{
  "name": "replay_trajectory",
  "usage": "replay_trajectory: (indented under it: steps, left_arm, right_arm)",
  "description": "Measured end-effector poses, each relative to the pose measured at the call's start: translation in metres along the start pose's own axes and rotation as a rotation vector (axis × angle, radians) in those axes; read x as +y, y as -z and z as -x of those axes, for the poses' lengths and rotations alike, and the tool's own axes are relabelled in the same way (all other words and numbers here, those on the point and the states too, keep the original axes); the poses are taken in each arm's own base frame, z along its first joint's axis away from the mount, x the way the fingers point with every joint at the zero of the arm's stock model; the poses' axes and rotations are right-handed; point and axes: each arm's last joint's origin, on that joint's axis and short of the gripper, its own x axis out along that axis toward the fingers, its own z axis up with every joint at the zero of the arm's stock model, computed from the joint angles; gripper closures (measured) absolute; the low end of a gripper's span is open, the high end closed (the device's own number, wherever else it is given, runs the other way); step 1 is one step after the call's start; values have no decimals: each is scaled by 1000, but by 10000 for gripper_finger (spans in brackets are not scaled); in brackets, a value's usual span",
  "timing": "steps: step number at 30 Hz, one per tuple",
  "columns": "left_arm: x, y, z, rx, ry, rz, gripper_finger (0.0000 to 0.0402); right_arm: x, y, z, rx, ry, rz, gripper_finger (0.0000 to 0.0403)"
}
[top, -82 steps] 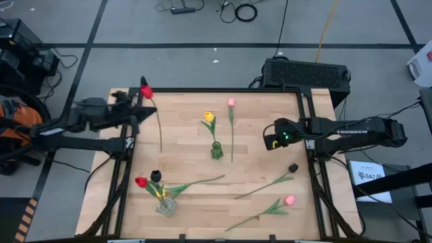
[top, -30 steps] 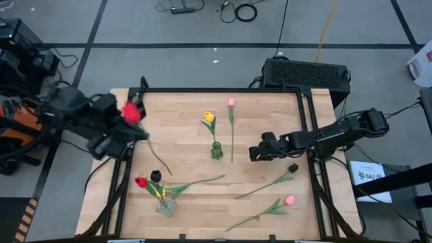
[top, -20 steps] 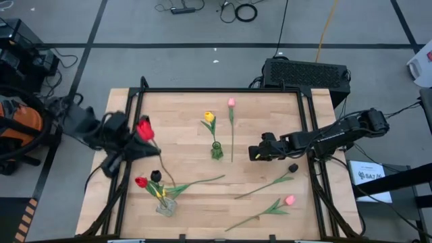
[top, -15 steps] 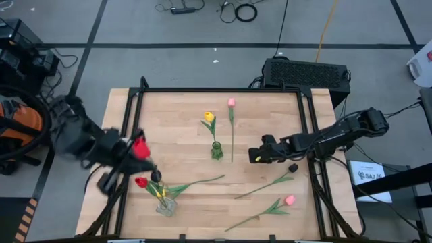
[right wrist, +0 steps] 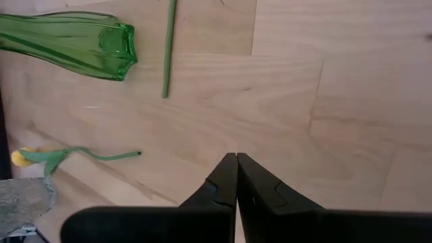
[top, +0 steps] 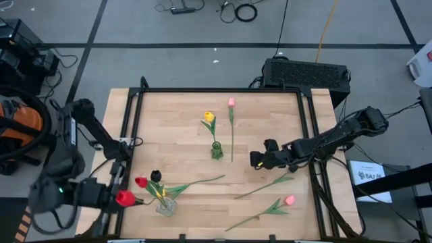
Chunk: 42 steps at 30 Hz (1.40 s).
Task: Sort flowers into vase by color
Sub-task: Put the red tulip into the transparent vase
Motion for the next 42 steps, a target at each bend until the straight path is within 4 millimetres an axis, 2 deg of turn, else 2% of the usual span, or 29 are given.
replay_trajectory:
  steps: [4,9,19,36,42]
  left_arm:
    - [-2,26,-3,49,-25,16,401]
    - [3,49,-2,51,-42,87,402]
    - [1,66,-5,-23,-31,168,401]
    - [7,126,-8,-41,-98,174,401]
    - [8,147,0,-51,-61,204,401]
  right_arm:
    - [0,2,1,3,-6,-5,403]
    - [0,4,1,7,-8,0,403]
    - [0,4,1,7,-8,-15,403]
    - [2,4,1,18,-30,-17,403]
    - [4,5,1,22,-48,-23,403]
